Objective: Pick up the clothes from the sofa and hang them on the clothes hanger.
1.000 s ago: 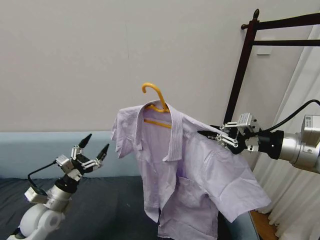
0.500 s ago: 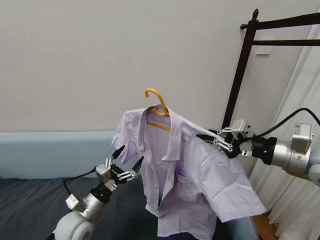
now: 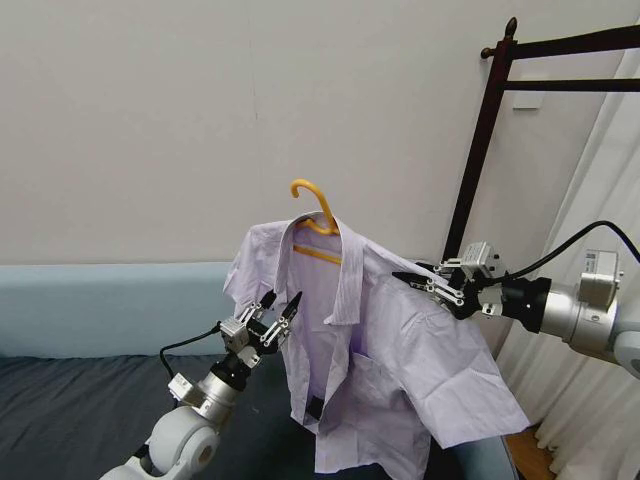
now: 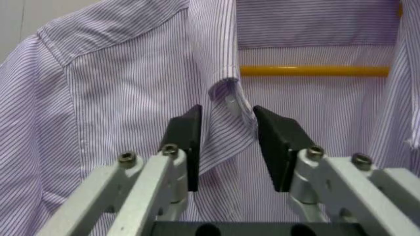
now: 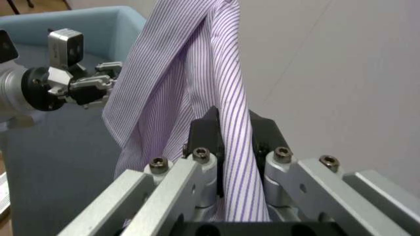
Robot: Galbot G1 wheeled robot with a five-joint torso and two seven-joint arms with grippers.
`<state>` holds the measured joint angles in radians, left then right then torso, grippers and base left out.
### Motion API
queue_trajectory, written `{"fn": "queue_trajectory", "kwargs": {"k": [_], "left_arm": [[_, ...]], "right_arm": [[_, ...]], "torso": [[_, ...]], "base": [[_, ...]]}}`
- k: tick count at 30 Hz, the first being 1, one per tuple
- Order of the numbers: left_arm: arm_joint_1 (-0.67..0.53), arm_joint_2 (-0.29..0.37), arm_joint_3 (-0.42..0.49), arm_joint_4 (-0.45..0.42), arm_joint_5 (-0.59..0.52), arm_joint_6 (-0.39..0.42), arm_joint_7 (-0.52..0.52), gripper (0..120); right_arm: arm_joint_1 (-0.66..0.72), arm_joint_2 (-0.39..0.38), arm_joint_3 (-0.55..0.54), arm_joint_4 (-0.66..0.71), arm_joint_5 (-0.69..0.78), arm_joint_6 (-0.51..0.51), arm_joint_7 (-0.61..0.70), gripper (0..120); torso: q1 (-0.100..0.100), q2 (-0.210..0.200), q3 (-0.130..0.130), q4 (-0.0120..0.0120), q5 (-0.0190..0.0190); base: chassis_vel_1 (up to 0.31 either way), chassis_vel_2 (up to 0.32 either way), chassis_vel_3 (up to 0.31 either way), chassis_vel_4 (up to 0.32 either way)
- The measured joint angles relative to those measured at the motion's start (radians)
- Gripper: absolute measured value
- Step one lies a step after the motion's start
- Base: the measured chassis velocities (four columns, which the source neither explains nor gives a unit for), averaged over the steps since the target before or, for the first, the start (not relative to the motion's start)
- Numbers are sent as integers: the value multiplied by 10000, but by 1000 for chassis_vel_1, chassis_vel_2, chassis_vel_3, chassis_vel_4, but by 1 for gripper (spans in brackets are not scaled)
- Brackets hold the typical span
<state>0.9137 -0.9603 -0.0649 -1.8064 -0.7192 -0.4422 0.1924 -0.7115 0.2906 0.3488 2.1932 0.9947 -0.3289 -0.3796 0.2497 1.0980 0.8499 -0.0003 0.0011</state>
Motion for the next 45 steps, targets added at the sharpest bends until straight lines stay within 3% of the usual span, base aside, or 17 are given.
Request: {"fn": "queue_trajectory", "kwargs": {"k": [8,16,24,28,32,36,37,41,45], "left_arm": [[-255,34,69,-73,-645,-143,173,0],[-590,171,316,-661,-1175,-15,247,0],[-1109,-429,1255,-135,-379,46,-264,0],[-1213,-761,1382,273,-120,-52,-580,11],[-1053,-817,1407,561,188,-260,-668,30],[-917,-804,1324,564,207,-358,-711,39],[-769,-766,1183,539,206,-474,-702,47],[-403,-538,772,279,2,-690,-289,58],[-49,-203,328,-74,-621,-819,936,71]], "right_arm": [[-1,93,-53,-189,-177,24,2,7],[28,171,-189,-253,-234,-174,605,7],[0,163,-176,85,913,-259,912,7],[0,168,-159,80,1150,-257,914,7],[9,176,-149,72,1674,-264,1151,7],[26,174,-137,26,1711,-319,1328,7],[29,174,-124,-7,1707,-420,1533,7],[36,181,-118,-51,1584,-553,1868,7],[44,191,-116,-47,1459,-600,1951,7]], "torso": [[0,0,0,0,-1],[0,0,0,1,0],[0,1,0,-1,-1],[1,0,0,-3,0],[0,0,0,0,-1],[0,1,0,1,-1],[0,0,0,-1,-1],[1,0,0,0,-1],[0,2,0,2,-2]], "base": [[0,0,0,0],[0,0,0,0],[0,0,0,0],[0,0,0,0],[0,0,0,0],[0,0,0,0],[0,0,0,0],[0,0,0,0],[0,0,0,0]]}}
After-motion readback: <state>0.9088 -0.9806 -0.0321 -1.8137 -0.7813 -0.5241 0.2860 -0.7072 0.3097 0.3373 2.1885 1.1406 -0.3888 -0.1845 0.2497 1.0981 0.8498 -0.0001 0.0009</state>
